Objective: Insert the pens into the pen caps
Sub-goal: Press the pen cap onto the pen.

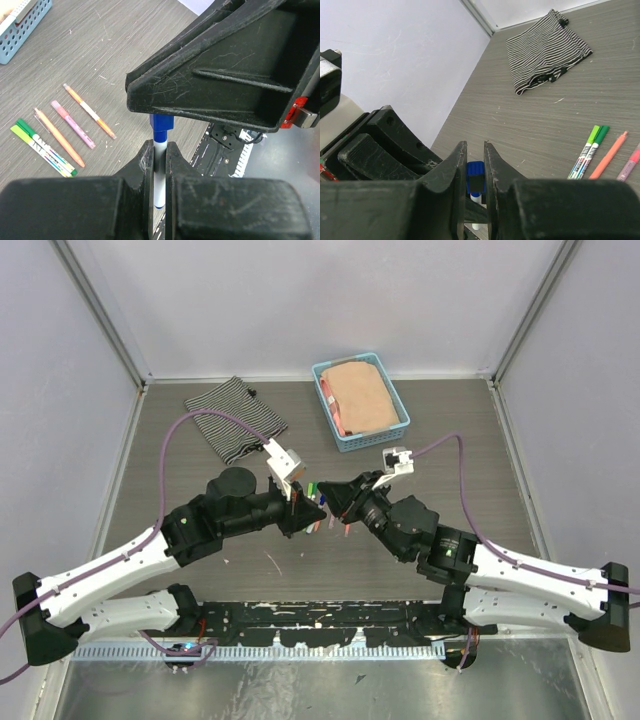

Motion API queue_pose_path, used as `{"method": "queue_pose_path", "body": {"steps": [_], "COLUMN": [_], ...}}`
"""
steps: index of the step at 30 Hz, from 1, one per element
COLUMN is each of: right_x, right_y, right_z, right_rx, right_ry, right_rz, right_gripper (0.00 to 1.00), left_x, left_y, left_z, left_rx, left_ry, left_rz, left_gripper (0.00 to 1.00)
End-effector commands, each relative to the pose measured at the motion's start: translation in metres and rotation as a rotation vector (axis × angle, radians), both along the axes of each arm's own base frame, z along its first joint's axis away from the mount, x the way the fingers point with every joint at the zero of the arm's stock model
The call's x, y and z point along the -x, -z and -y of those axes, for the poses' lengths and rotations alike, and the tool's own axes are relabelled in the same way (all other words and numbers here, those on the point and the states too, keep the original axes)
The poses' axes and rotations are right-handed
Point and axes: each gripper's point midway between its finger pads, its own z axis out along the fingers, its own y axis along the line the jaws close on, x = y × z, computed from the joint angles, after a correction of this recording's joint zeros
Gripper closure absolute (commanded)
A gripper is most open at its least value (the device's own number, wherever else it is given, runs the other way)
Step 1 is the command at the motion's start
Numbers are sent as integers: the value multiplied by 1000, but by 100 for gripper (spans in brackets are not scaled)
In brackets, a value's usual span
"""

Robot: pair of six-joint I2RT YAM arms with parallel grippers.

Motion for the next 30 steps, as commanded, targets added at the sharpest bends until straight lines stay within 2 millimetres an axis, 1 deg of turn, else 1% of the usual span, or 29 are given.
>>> {"method": "queue_pose_path", "body": {"steps": [1, 3, 6, 12, 15, 18, 21, 22, 24, 25, 28, 30], "right_x": [52, 53, 53, 53, 55, 60, 60, 59, 56, 52, 37, 29], "right_y": [132, 134, 131, 126, 124, 117, 108, 102, 88, 79, 45, 19], "right_z": [-1, -2, -4, -4, -7, -15, -19, -20, -20, -19, -12, -6], "right_rx": [469, 487, 490, 450, 407, 351, 327, 319, 306, 301, 295, 274], "right_ry": [-198, -187, -180, -172, -183, -222, -235, -235, -225, -209, -127, -79], "right_rz": [-172, -169, -160, -166, -171, -156, -137, -128, -97, -77, -8, 38], "right_gripper": [100, 100, 100, 100, 100, 100, 100, 99, 94, 91, 82, 75], "left_x": [-23, -23, -24, -24, -23, -22, -21, -20, -19, -19, -21, -22], "left_y": [-158, -158, -156, -154, -153, -152, -150, -148, -144, -138, -110, -87], "left_z": [-6, -7, -7, -8, -8, -7, -7, -6, -8, -8, -9, -9], "left_rx": [445, 441, 436, 433, 435, 433, 426, 420, 407, 393, 331, 283], "left_ry": [-111, -111, -113, -119, -114, -107, -98, -93, -91, -91, -102, -109], "left_rz": [290, 291, 289, 291, 292, 292, 291, 290, 289, 284, 252, 221], "left_gripper": [100, 100, 100, 100, 100, 100, 100, 100, 100, 100, 100, 100]}}
